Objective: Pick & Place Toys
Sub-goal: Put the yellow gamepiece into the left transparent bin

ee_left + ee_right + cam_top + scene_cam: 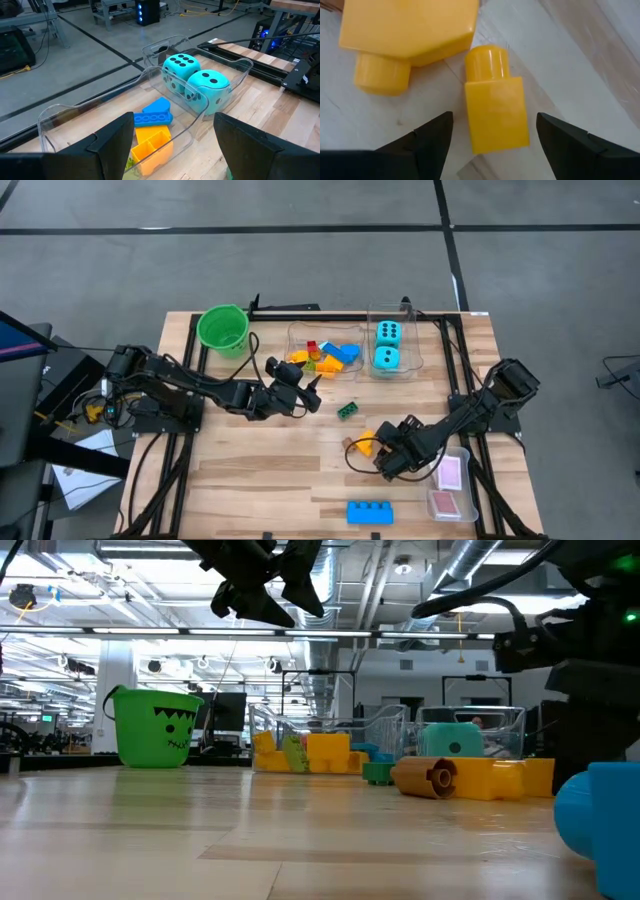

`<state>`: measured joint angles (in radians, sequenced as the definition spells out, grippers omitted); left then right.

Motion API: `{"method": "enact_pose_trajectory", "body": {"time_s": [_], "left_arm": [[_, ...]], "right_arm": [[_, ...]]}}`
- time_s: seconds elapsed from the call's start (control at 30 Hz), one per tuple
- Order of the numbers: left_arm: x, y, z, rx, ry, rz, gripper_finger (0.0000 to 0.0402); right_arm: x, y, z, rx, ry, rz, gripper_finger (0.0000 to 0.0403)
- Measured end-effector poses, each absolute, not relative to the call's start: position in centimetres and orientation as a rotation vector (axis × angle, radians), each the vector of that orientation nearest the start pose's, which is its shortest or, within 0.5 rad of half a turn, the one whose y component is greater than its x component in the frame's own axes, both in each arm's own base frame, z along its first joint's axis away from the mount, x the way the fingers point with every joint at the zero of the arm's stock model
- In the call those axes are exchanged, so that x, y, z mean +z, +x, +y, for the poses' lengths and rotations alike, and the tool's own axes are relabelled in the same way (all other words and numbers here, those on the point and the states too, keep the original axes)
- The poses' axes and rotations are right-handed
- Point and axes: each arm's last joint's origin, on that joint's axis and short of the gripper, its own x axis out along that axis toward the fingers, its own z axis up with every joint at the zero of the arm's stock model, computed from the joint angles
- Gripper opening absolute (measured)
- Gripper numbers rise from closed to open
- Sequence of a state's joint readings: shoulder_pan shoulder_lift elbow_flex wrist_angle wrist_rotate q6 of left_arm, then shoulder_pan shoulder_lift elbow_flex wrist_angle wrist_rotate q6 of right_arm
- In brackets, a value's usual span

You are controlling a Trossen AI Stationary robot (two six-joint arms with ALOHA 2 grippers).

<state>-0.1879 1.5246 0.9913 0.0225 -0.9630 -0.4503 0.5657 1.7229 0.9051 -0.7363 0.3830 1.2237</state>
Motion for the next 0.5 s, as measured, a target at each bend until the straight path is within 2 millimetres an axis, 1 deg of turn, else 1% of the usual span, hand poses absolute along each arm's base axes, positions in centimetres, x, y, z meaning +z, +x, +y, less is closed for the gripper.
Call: {"method": "enact_pose_trajectory", "body": {"time_s": [0.1, 0.17, 0.27, 0.4, 0.5], "left_arm": [[25.31, 32.16, -3.69, 0.834, -0.136, 0.258, 0.0268], [25.31, 32.16, -3.69, 0.834, -0.136, 0.259, 0.0268], [25.31, 32.16, -3.69, 0.834, -0.136, 0.258, 0.0268], [25.31, 32.16, -3.69, 0.834, -0.136, 0.258, 0.0268], [25.31, 32.16, -3.70, 0.831, -0.137, 0.260, 0.0268]], "right_arm": [[13.22, 23.75, 13.53, -0.668, 0.315, 1.185, 0.0262], [13.22, 23.87, 13.40, -0.662, 0.309, 1.186, 0.0242], [13.22, 23.94, 13.36, -0.649, 0.292, 1.188, 0.0198], [13.25, 23.99, 13.30, -0.636, 0.271, 1.191, 0.0125], [13.26, 24.01, 13.27, -0.623, 0.240, 1.191, 0.0122]]}}
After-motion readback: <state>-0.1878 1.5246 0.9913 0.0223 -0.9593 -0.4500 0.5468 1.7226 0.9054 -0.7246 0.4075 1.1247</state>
